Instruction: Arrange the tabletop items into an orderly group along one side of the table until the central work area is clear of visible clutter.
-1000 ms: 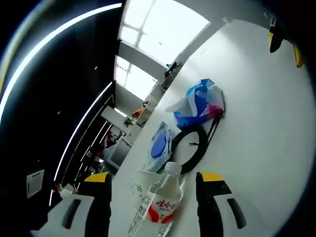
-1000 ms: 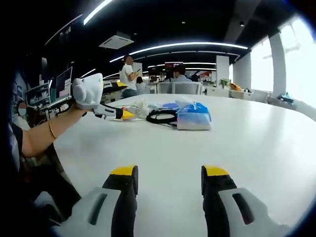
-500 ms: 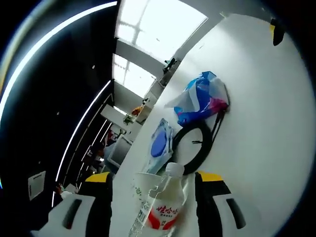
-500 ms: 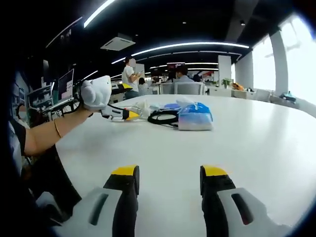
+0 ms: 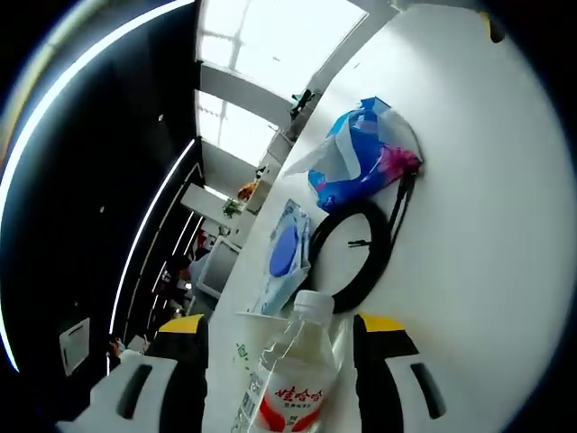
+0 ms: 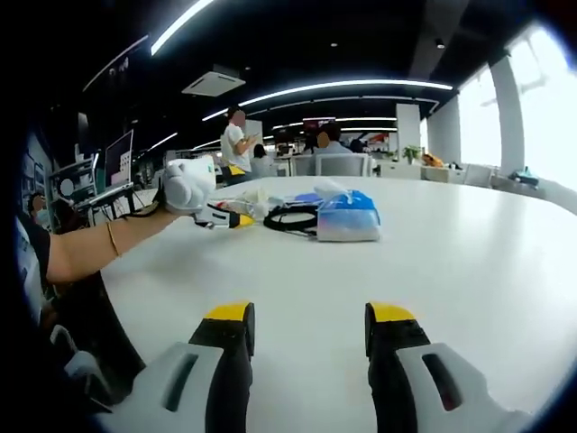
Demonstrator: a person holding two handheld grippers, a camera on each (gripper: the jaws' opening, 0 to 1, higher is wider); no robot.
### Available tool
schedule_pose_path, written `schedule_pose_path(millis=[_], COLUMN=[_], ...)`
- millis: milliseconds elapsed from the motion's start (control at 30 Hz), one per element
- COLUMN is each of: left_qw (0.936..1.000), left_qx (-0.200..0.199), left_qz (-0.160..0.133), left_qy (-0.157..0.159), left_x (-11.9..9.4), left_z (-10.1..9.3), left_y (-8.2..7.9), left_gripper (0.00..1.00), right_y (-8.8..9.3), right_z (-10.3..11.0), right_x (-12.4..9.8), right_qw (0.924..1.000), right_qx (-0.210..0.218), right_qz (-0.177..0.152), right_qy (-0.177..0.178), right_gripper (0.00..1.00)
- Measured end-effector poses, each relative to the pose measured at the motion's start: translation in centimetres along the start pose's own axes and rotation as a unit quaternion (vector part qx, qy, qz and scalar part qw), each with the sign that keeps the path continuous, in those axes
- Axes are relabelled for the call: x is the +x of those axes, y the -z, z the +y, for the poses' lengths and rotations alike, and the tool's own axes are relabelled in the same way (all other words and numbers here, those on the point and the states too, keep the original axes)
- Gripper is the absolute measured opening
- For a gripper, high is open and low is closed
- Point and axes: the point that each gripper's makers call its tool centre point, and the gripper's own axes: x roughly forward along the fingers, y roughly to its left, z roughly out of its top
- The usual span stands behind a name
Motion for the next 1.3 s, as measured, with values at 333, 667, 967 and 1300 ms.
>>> schedule_pose_path(millis=[333,667,967,1300], left_qw=[0.9975,0.9923,0.9866,0.9675], left_qx=[0.067,0.113,0.142,0.234], left_qz=[0.017,0.038,0.073,0.094], left_qy=[-0.016,-0.033,-0.033,-0.020], left_x=[1.2,1.8,2.2,2.5], left_z=[0.0,-0.2,-0.5,-2.2], left_y=[-0.2,-0.6,0.6,0.5], left_gripper=[0.61,0.60,0.53,0.37], right_y=[0.4,0.7,0.5,0.3], right_z=[-0.9,-1.5,-2.0,-2.1], right_x=[0.1,0.0,-0.1,-0.5], right_qw=[1.0000,0.9999,0.9998,0.9997], right_qx=[0.002,0.000,0.013,0.011], right_qz=[0.004,0.006,-0.005,-0.004], right_qy=[0.003,0.012,0.016,0.020], right_gripper=[0.47,0.46,0.45,0.44])
